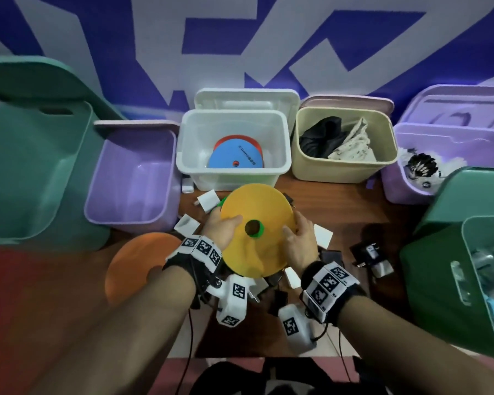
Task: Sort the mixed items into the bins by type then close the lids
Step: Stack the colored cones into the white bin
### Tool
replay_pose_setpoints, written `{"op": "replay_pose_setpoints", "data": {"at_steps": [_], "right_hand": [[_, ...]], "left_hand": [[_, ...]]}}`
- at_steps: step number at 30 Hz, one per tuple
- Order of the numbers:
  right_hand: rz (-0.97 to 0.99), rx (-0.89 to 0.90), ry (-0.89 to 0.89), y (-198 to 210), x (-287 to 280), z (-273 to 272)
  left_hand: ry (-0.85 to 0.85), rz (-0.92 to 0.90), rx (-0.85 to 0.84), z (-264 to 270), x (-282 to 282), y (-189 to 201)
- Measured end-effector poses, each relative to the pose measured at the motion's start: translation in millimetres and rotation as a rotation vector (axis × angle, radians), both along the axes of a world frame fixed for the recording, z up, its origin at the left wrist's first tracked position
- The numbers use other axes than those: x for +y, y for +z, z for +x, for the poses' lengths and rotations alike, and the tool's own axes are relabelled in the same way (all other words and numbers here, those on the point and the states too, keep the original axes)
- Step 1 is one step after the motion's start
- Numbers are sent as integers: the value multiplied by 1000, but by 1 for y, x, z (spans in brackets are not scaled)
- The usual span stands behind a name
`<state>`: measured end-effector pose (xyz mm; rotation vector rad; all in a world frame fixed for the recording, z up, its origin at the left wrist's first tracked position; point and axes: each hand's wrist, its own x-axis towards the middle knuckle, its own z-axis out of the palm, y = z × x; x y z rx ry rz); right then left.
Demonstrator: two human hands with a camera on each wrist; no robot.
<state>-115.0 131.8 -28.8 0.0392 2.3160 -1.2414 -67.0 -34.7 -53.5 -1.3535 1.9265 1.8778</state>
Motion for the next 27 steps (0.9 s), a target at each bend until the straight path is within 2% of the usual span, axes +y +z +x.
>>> {"op": "replay_pose_setpoints", "data": {"at_steps": [1,3,5,6,8,10,13,17,19,22,27], "right_hand": [[-9,-16,12,1,-1,-3],[-24,-41,31,0,-6,-9],[-27,-26,37,-14,-11,-20],[-34,-30,31,-30,-11,-27],[-20,-31,49,-62,-11,-42],[10,-25,77,-69,-16,-51],[29,-43,117,-73,-23,-61],[114,-101,179,-103,-22,-72],[163,-119,216,-95,-22,-73],[213,-105,244,-46,-28,-66],[170,-161,219,-41,-25,-71]], "left_hand": [[25,0,12,0,-1,0],[63,6,17,-3,-8,-27],[74,-15,-4,-4,-11,-38],[84,-21,-8,-5,-10,-36],[93,-46,-14,-7,-3,-6],[112,-45,-31,-9,0,8],[137,-46,-56,-11,-2,1],[172,39,-45,-12,-5,-14],[155,60,-18,-13,-4,-6],[99,1,-44,-13,-6,-11],[74,-76,-104,-11,-7,-17]]}}
